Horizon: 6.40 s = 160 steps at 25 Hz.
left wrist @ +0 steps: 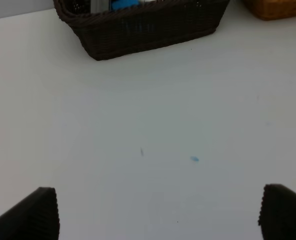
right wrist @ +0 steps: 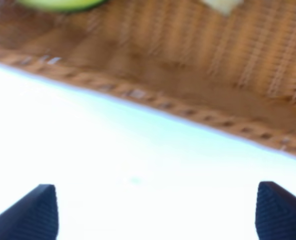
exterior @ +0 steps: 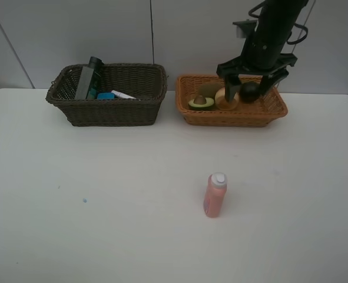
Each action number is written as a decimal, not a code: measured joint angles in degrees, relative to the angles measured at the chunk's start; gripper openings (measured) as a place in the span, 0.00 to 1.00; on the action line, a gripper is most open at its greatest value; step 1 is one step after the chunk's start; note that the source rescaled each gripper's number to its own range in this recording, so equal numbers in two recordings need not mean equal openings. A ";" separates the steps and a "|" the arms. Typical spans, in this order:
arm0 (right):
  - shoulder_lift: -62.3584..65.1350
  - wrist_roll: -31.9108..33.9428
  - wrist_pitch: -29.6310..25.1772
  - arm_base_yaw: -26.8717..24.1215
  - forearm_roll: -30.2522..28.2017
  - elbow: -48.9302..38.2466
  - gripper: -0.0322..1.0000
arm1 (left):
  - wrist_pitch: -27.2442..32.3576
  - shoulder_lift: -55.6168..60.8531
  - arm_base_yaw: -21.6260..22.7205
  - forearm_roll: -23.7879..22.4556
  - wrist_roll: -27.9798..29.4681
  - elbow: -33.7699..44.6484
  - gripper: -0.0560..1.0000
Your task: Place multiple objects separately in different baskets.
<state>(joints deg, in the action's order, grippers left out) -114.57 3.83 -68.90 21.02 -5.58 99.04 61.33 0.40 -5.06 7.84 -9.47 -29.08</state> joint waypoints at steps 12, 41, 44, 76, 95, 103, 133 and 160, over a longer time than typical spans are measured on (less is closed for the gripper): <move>17.55 4.94 -1.04 14.96 1.49 -21.26 0.98 | 0.00 0.00 0.00 0.00 0.00 0.00 1.00; 19.47 11.05 7.59 19.87 9.93 -34.13 0.98 | 0.00 0.00 0.00 0.00 0.00 0.00 1.00; 18.39 11.05 8.80 19.87 9.76 -34.13 0.98 | 0.00 0.00 0.00 0.00 0.00 0.00 1.00; 11.94 10.87 27.66 19.87 6.84 -44.60 0.98 | 0.00 0.00 0.00 0.07 0.00 0.00 1.00; 11.71 9.41 27.76 19.87 6.60 -44.66 0.29 | 0.00 0.00 0.00 0.07 0.00 0.00 1.00; 19.59 9.41 24.13 19.87 4.54 -40.23 0.29 | 0.00 0.00 0.00 0.07 0.00 0.00 1.00; -23.68 0.59 35.25 12.84 1.75 22.86 0.29 | 0.00 0.00 0.00 0.07 0.00 0.00 1.00; -14.93 1.84 23.73 9.07 1.78 23.30 1.00 | 0.00 0.00 0.00 0.07 0.00 0.00 1.00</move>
<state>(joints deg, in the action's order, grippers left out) -129.51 5.66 -45.17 30.09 -3.80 122.34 61.33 0.40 -5.06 7.91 -9.47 -29.08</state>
